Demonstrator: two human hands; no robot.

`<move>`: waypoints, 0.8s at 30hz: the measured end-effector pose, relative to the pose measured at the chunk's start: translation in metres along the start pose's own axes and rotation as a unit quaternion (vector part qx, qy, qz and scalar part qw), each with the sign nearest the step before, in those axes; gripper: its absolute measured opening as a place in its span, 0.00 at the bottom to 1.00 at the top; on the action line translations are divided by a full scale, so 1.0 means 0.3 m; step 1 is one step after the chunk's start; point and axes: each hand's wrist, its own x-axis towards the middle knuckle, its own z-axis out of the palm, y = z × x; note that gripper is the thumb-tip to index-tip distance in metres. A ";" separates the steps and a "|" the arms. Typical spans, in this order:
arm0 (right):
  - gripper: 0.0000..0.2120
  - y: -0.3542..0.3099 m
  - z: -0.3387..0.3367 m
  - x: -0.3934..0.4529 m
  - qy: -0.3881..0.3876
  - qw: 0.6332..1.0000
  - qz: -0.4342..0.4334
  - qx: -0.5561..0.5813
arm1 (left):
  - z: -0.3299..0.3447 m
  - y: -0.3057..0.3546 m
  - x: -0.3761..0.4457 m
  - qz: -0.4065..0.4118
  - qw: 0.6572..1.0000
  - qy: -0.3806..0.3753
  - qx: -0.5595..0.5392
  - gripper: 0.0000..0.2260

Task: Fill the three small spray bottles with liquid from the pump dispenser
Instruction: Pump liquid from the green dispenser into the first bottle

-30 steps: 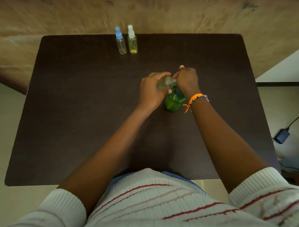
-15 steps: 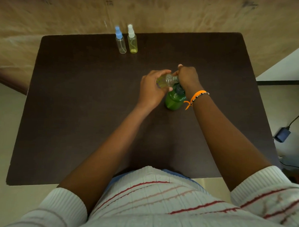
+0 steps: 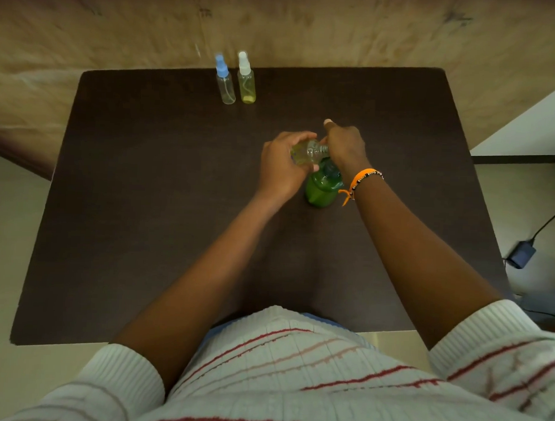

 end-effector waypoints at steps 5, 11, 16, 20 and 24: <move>0.24 0.013 0.007 -0.004 0.032 0.998 -0.017 -0.045 | 0.009 -0.003 -0.001 -0.003 1.000 0.000 0.007 0.24; 0.25 0.021 0.016 -0.011 0.047 0.996 -0.037 -0.059 | 0.013 -0.010 -0.005 -0.004 1.000 0.002 0.015 0.24; 0.24 0.005 0.003 -0.011 0.015 0.999 -0.044 -0.018 | 0.003 0.002 -0.007 0.002 1.000 0.007 0.004 0.23; 0.25 0.008 0.005 -0.004 0.020 0.998 -0.034 -0.040 | 0.003 0.004 -0.008 -0.001 1.000 0.010 -0.002 0.23; 0.23 0.019 0.002 -0.001 0.030 0.998 -0.030 -0.049 | 0.011 0.000 -0.008 -0.004 1.000 0.005 -0.003 0.23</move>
